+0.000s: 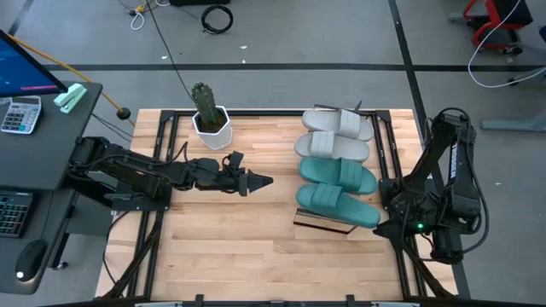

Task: Pick and place slides into the shelf
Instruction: Put the green slide on the shelf

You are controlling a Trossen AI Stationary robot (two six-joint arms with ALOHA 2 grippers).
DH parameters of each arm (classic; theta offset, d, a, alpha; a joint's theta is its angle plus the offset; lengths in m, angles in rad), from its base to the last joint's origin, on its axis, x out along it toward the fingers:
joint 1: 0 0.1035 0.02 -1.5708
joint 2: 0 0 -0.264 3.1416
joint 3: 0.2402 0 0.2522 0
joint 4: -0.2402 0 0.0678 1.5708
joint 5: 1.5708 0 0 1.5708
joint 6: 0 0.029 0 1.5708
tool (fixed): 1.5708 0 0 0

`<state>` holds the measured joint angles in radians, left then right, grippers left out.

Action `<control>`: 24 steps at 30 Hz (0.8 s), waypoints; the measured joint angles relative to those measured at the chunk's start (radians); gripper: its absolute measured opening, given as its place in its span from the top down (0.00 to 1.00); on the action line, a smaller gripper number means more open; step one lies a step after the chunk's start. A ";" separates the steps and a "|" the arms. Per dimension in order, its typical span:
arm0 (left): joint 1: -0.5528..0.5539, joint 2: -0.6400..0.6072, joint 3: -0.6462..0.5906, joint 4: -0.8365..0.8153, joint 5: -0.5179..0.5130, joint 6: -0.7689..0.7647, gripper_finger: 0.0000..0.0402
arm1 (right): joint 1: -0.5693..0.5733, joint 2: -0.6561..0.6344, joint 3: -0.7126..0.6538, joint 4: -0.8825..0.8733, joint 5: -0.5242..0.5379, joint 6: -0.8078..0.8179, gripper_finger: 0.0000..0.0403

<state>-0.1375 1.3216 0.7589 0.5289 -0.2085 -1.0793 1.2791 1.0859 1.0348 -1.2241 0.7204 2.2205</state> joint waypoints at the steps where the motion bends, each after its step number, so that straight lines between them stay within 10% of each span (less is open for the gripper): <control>1: 0.000 0.000 0.000 0.000 0.000 0.001 0.73 | -0.003 0.000 0.000 0.000 -0.001 -0.003 0.61; 24: -0.001 0.000 0.000 -0.001 0.001 0.001 0.73 | -0.030 -0.001 0.041 -0.155 -0.042 -0.018 0.61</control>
<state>-0.1387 1.3216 0.7589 0.5282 -0.2077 -1.0779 1.2487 1.0847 1.0756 -1.3787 0.6783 2.2023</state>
